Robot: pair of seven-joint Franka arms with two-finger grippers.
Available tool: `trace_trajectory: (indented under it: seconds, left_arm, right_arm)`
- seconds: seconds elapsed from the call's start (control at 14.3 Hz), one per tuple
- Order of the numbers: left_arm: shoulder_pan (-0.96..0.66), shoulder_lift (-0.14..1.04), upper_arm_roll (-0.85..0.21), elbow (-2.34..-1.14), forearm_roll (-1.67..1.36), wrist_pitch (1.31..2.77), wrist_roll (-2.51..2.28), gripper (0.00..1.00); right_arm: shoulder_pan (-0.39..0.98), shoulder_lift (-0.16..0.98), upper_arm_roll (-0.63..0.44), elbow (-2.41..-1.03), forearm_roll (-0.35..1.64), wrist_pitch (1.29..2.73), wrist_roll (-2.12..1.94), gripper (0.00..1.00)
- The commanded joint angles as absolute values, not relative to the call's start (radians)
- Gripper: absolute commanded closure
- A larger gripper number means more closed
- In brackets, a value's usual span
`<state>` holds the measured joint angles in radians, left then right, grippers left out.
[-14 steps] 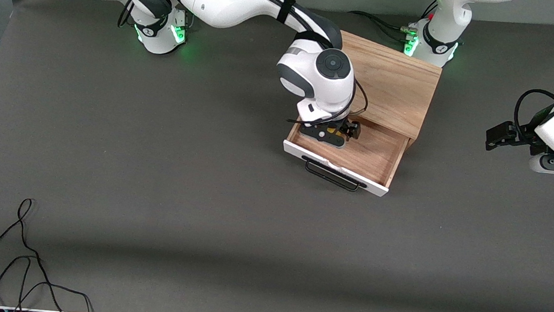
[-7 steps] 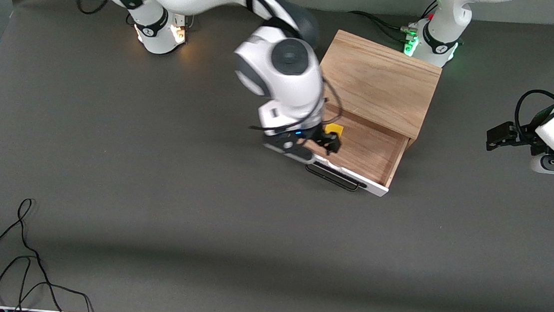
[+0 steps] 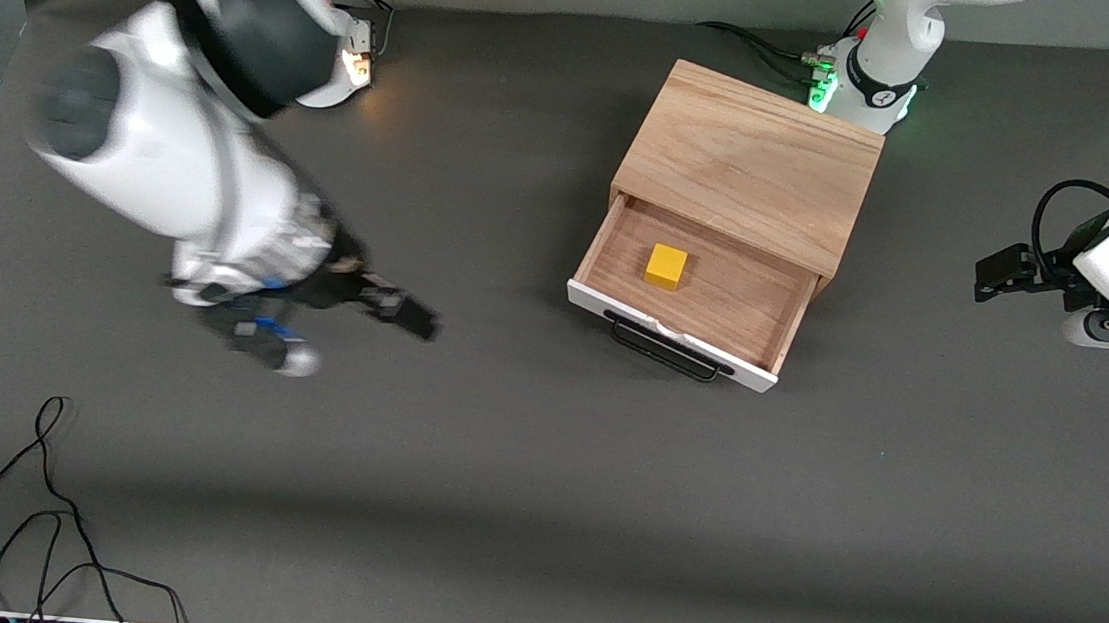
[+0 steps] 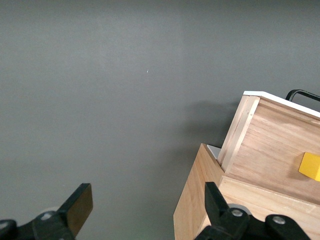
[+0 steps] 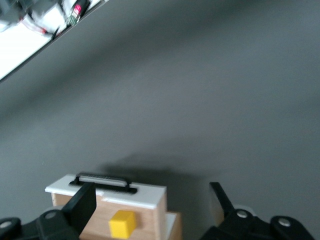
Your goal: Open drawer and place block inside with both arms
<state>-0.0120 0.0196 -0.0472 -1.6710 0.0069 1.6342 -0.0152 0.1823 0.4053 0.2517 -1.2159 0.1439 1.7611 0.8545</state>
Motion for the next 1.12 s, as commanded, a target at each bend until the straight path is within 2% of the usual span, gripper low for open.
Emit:
trace_trajectory:
  seconds: [0.0, 0.14, 0.35, 0.49, 0.63, 1.05]
  left_arm:
    - [-0.020, 0.031, -0.041, -1.646, 0.020, 1.623, 0.002, 0.00]
    - [-0.020, 0.031, -0.041, -1.646, 0.020, 1.624, 0.002, 0.00]
    - [-0.020, 0.031, -0.041, -1.644, 0.020, 1.626, 0.002, 0.00]
    - [-0.020, 0.031, -0.041, -1.644, 0.020, 1.626, 0.002, 0.00]
    - [-0.018, 0.032, -0.041, -1.644, 0.020, 1.626, 0.002, 0.00]
    - [-0.018, 0.037, -0.041, -1.638, 0.020, 1.626, 0.002, 0.00]
  right_arm:
    - [0.127, 0.240, 0.154, -1.425, 0.167, 1.781, 0.633, 0.00]
    - [0.130, 0.171, 0.025, -1.497, 0.170, 1.776, 0.395, 0.00]
    - [0.130, 0.137, -0.093, -1.513, 0.152, 1.692, 0.203, 0.00]
    - [0.127, 0.137, -0.101, -1.497, 0.080, 1.671, 0.154, 0.00]
    - [0.129, 0.147, -0.101, -1.491, 0.074, 1.632, 0.150, 0.00]
    - [0.129, 0.163, -0.103, -1.491, 0.069, 1.634, 0.112, 0.00]
